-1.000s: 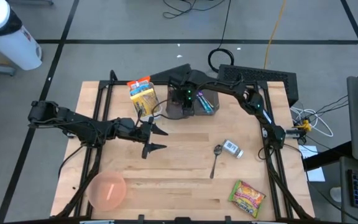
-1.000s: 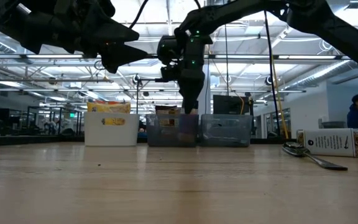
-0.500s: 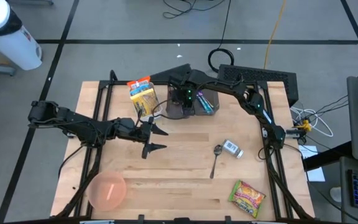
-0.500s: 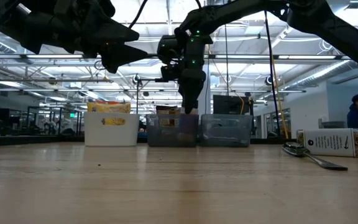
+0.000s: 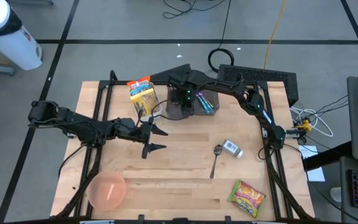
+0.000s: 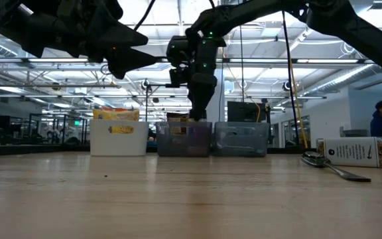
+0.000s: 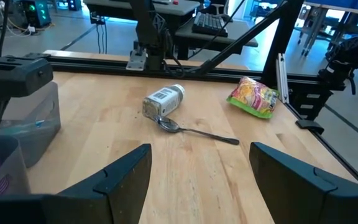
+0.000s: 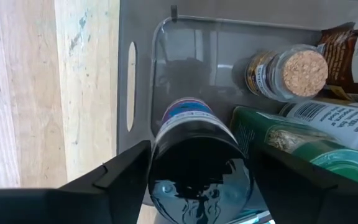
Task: Pick & Place Food Item
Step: Put the purple seasoning bottle into the left black bin, then put the white seasoning bottle into the left black bin
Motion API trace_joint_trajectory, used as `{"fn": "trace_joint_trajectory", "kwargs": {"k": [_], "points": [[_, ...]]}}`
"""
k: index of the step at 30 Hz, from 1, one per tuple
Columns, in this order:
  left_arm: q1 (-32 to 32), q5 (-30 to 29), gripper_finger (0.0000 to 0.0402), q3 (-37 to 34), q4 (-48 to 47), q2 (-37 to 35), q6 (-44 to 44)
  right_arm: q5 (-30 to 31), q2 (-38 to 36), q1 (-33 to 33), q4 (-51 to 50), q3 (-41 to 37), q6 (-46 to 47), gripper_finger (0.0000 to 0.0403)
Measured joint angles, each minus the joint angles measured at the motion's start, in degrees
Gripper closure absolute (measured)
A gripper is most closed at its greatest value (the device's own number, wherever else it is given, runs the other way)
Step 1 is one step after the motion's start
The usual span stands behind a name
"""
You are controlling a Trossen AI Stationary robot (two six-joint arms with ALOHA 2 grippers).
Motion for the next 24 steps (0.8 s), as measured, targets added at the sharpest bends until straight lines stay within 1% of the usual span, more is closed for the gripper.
{"fn": "trace_joint_trajectory", "kwargs": {"k": [6,10,17,21,24], "points": [[0.0,0.0,0.0128,0.0,-0.3,0.0,0.0,0.2,0.0,1.2,0.0,0.0,0.0,0.0147],[0.0,0.0,0.0128,0.0,-0.2,0.0,0.0,0.6,-1.4,2.2,-0.3,0.0,-1.0,0.0148],[0.0,-0.1,0.0128,0.0,0.6,0.0,-0.1,10.1,-6.9,4.0,0.5,0.0,-3.1,0.0148],[0.1,-0.2,0.0128,0.0,1.0,0.0,-0.1,10.7,-11.2,4.7,2.3,0.0,-1.7,0.0147],[0.4,-0.2,0.0128,0.0,1.9,0.0,-0.2,10.8,-14.5,4.8,6.3,0.0,0.6,0.0147]]}}
